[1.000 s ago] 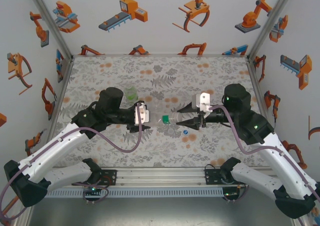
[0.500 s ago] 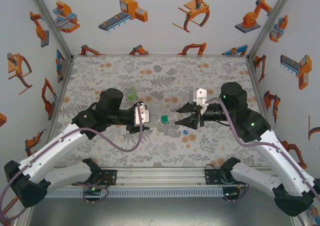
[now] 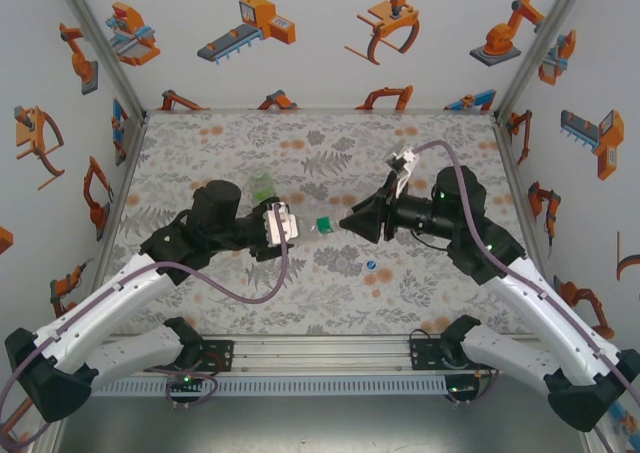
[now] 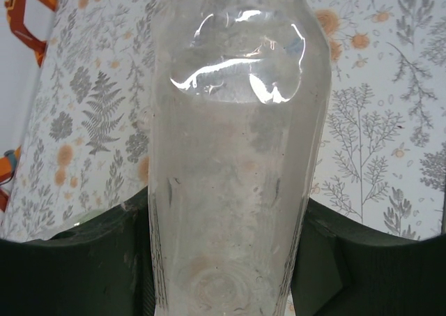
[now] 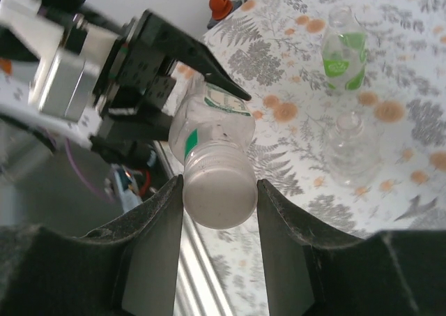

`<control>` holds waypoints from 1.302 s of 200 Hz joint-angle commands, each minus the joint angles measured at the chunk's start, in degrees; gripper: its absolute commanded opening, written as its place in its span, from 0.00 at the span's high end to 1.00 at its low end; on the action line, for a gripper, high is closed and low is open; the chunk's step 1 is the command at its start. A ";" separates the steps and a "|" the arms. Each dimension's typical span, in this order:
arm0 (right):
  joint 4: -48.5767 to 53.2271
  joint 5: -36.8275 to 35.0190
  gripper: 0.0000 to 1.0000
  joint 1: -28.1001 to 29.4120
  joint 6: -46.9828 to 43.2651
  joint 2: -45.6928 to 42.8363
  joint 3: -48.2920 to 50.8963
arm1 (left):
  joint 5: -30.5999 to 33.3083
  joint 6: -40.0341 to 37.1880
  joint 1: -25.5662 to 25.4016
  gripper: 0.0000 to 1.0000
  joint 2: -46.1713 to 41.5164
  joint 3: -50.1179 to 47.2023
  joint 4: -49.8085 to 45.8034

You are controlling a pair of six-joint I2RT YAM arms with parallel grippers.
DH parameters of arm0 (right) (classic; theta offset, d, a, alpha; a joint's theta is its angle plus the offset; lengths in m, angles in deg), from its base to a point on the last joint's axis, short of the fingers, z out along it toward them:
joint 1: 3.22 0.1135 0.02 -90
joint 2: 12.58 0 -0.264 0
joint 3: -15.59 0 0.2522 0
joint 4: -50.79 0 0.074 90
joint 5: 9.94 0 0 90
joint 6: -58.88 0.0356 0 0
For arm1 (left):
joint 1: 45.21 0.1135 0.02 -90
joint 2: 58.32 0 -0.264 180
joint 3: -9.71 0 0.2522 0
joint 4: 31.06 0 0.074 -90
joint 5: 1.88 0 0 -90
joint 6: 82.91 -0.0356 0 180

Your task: Screw on the bottle caps

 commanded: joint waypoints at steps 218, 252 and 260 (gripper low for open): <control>0.73 -7.27 0.37 0.32 35.94 3.07 -2.13 | 0.01 1.30 -0.61 1.00 0.67 1.18 4.35; 3.91 -8.58 0.33 0.30 30.49 2.28 -4.67 | -0.16 1.10 -0.61 1.00 0.79 1.22 4.14; 4.93 -9.16 0.33 0.29 28.76 1.97 -5.36 | -0.18 1.06 -0.65 1.00 0.77 1.21 4.13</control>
